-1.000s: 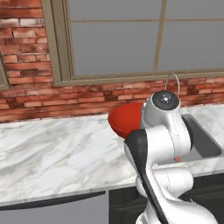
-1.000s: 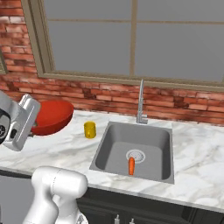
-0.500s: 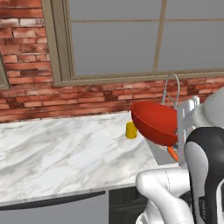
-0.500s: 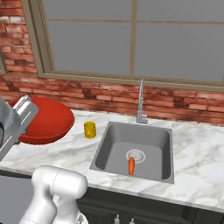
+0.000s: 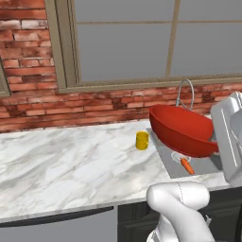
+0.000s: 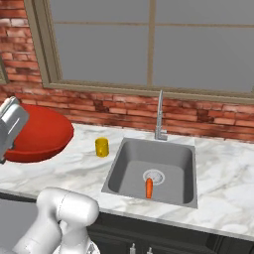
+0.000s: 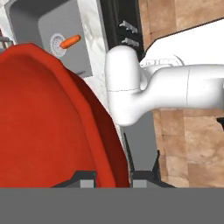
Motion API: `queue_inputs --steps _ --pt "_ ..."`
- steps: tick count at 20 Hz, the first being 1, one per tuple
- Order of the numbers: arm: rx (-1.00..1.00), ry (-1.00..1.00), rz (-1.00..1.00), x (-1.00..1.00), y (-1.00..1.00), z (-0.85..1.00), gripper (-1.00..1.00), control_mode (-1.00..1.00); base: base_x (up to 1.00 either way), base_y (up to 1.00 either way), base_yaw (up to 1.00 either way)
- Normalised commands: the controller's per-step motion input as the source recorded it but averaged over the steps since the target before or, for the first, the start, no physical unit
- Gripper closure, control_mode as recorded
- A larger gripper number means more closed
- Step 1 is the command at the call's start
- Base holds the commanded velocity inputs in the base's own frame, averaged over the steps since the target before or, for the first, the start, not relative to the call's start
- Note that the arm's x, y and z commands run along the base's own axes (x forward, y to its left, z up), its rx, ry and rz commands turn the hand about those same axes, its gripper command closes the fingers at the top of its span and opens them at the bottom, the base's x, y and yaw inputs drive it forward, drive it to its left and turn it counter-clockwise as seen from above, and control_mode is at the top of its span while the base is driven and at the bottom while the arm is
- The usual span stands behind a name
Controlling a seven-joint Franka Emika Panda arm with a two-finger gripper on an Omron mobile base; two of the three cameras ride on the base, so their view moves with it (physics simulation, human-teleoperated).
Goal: Clear the mugs and bowl far away from the sink.
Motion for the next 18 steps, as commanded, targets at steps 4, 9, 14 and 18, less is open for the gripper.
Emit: queue_inputs --steps 4,9,14,18 --pt "-0.02 0.0 0.0 0.03 0.01 -0.07 1.0 -1.0 0.0 0.0 0.0" --pt "0.0 0.0 0.0 0.03 0.0 -0.32 1.0 -1.0 0.0 0.0 0.0" --pt "0.0 0.0 0.0 0.0 0.0 -0.22 1.0 1.0 -0.09 0.0 0.01" --pt "0.0 0.0 0.0 0.0 0.0 0.0 1.0 1.0 -0.39 0.22 0.17"
